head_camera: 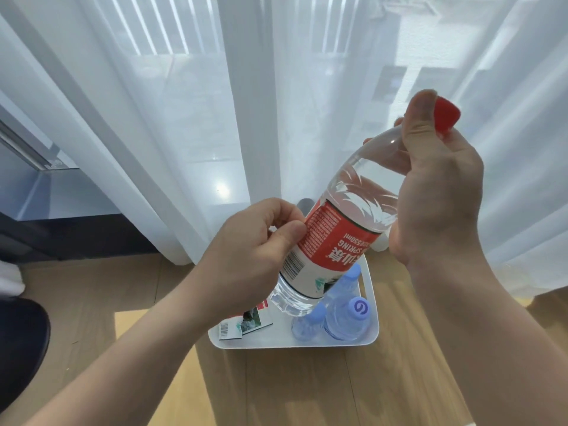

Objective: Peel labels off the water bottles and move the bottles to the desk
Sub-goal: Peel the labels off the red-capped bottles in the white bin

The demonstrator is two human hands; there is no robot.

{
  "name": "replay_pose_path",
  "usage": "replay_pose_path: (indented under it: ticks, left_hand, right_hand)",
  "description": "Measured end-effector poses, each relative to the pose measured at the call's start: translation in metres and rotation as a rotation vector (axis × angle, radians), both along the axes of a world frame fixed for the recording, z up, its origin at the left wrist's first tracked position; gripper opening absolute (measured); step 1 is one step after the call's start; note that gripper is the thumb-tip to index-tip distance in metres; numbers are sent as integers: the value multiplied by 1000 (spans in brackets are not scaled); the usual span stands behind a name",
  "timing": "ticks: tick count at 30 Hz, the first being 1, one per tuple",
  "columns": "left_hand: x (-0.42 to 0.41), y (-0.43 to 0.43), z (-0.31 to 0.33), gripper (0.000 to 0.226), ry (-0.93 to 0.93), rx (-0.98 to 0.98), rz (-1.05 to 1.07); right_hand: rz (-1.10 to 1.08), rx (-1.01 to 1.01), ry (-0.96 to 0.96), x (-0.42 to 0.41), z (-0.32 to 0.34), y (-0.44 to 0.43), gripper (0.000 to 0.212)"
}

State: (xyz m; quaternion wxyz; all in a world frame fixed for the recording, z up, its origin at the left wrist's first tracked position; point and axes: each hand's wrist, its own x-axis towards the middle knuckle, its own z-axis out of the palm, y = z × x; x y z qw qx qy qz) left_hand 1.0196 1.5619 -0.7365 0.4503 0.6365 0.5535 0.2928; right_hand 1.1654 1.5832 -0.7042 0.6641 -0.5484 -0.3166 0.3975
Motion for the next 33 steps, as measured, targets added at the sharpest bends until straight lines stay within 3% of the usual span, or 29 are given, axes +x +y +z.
replay_pose_path:
  ticks: [5,8,10,12,15,19,23,25,27,30,32,33]
  left_hand:
    - [-15,1,8,17,-86,-131,-181]
    - [-18,-4,11,16,-96,-176,-332]
    - [-11,-8,10,10,-71,-154,-385]
    - [-3,-14,8,19,-12,-80,-399]
    - [-1,-19,7,6,47,57,-443]
    - [-22,-14,11,16,-23,324,-179]
    - [-38,-5,13,23,-186,467,163]
    - [-39,0,13,25,-230,392,275]
    - [-36,7,10,28,-176,187,328]
    - [-26,15,-5,44,-58,-334,185]
    - [-17,13,-11,54,-144,-615,63]
    - [-14,12,-16,59,-168,-667,34]
  right_hand:
    - [-25,12,-53,2,-2,0,31]
    - [-87,15,-58,6,-1,3,43]
    - [-101,12,-42,7,-3,4,50]
    - [-98,6,-33,7,-6,5,52]
    - [-80,-17,10,7,-8,5,53]
    - [-58,13,107,12,-4,3,35]
    - [-27,51,174,14,-1,1,46]
    - [-10,69,206,14,-1,2,50]
    - [10,93,233,13,0,2,51]
    - [104,125,278,12,2,1,52]
    - [196,139,298,11,3,0,60]
    - [233,134,325,12,4,0,60]
